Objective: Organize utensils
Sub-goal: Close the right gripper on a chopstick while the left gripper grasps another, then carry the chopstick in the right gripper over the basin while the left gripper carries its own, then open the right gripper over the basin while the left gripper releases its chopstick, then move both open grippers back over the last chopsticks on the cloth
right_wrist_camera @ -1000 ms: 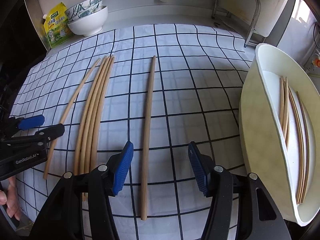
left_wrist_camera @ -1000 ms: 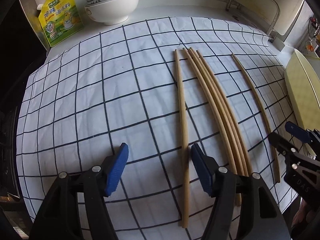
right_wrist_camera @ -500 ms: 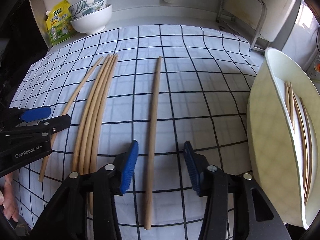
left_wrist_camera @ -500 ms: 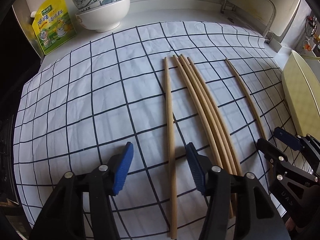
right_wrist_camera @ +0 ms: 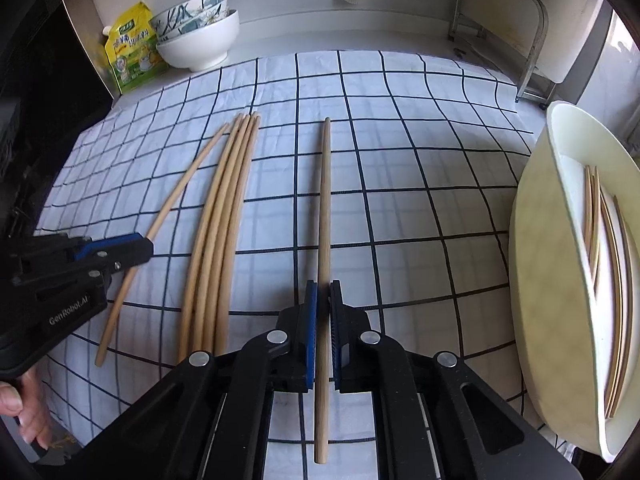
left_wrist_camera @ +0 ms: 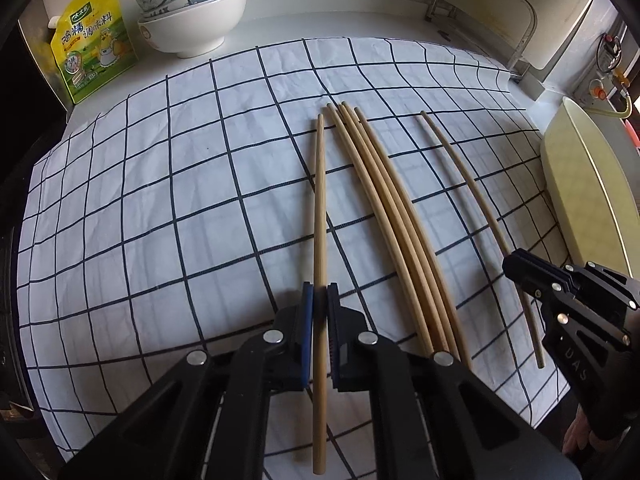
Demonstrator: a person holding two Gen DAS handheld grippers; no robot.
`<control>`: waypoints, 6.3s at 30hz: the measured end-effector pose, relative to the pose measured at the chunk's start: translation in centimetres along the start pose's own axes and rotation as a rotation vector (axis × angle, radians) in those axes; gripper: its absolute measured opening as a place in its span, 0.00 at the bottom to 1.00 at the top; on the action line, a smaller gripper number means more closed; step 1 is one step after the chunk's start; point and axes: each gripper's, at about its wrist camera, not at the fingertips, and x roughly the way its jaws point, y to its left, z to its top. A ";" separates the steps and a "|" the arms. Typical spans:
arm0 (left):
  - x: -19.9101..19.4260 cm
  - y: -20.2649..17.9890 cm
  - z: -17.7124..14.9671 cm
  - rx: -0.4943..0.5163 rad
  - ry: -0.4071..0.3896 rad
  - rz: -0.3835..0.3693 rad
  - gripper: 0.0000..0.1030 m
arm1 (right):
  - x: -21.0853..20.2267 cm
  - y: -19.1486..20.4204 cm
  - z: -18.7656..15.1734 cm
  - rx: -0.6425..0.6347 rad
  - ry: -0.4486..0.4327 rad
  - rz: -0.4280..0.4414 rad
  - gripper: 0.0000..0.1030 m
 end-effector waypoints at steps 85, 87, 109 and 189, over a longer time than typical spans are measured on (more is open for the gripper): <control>-7.7 -27.2 8.0 0.317 -0.157 -0.121 0.52 | -15.0 -24.1 -4.9 0.367 -0.192 -0.069 0.29; -8.4 -26.4 7.8 0.306 -0.167 -0.122 0.52 | -15.5 -23.2 -4.9 0.353 -0.195 -0.069 0.29; -10.2 -8.6 3.8 0.047 -0.171 0.004 0.56 | -12.9 -8.8 -0.9 0.110 -0.143 0.049 0.39; 0.3 -0.2 -1.9 -0.089 0.014 0.091 0.62 | -0.1 -1.3 0.4 -0.062 0.025 0.053 0.50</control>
